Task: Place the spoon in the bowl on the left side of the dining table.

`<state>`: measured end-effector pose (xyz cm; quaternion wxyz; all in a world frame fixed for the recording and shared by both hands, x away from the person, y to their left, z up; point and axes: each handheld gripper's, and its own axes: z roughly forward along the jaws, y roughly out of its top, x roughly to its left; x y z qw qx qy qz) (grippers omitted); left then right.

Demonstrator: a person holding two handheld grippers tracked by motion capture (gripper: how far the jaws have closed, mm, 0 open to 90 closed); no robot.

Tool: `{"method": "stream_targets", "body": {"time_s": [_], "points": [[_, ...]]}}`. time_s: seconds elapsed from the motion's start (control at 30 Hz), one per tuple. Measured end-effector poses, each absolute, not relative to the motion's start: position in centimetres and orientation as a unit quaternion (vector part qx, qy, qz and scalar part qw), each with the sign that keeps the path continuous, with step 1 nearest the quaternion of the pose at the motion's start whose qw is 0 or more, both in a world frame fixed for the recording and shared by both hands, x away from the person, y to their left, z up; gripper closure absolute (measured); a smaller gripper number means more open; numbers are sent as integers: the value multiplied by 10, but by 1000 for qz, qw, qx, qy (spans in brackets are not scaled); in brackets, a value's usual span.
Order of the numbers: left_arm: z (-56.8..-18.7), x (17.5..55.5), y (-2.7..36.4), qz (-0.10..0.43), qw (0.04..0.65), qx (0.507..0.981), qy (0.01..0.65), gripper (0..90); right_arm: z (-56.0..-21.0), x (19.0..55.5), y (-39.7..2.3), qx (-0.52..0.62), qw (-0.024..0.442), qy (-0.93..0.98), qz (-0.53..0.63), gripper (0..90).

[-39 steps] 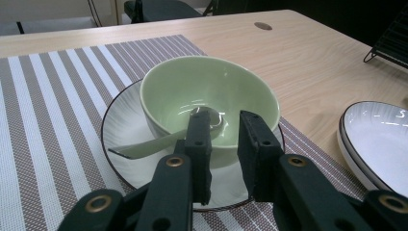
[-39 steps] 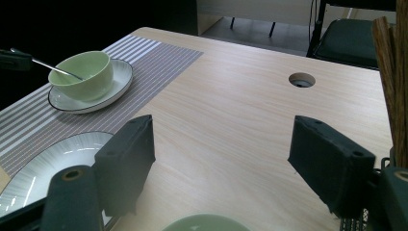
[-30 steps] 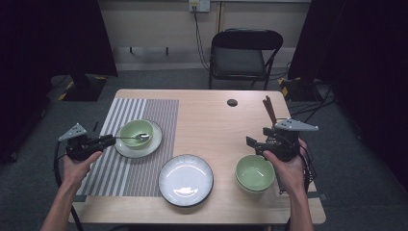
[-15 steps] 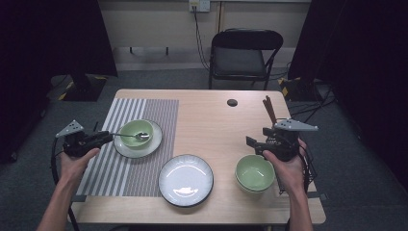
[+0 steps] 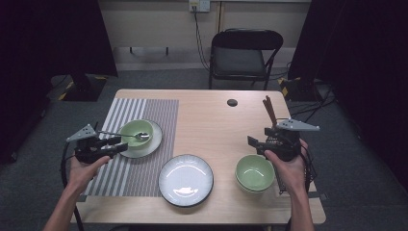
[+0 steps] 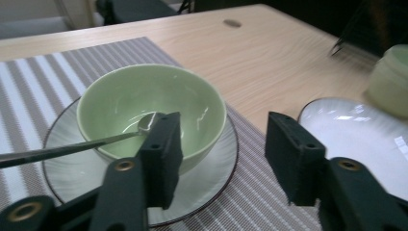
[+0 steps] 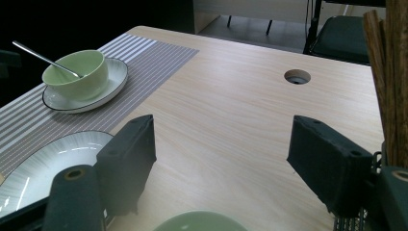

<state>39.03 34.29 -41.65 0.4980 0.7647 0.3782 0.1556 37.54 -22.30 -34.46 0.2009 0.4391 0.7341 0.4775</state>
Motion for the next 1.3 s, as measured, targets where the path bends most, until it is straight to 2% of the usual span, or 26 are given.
{"method": "stream_targets", "body": {"time_s": [0.2, 0.37, 0.47, 0.57, 0.67, 0.83, 0.9, 1.1, 1.17, 1.23, 1.3], "points": [[-422, 383, 328, 153, 486, 770, 383, 438, -343, 376, -226, 442, 203, 731, 479, 246], [-438, 375, 320, 145, 472, 777, 391, 368, -343, 378, -226, 440, 206, 730, 480, 250], [-446, 371, 316, 160, 448, 781, 405, 309, -343, 383, -227, 446, 206, 730, 475, 252], [-451, 369, 310, 152, 429, 800, 391, 310, -343, 388, -228, 450, 206, 731, 469, 257], [-457, 368, 307, 145, 441, 795, 390, 291, -341, 391, -229, 451, 211, 730, 468, 261], [-475, 368, 301, 140, 401, 818, 387, 266, -341, 396, -233, 456, 212, 728, 467, 267], [-479, 368, 301, 128, 406, 818, 387, 257, -339, 398, -234, 459, 212, 727, 465, 269], [-489, 364, 287, 143, 375, 834, 379, 230, -333, 408, -234, 458, 217, 727, 463, 272], [-494, 364, 282, 136, 360, 843, 376, 197, -332, 411, -234, 458, 217, 729, 461, 274], [-496, 363, 278, 156, 352, 847, 366, 187, -332, 414, -235, 460, 220, 727, 460, 274], [-498, 363, 276, 154, 356, 844, 370, 177, -330, 417, -237, 462, 222, 723, 463, 277]]}}
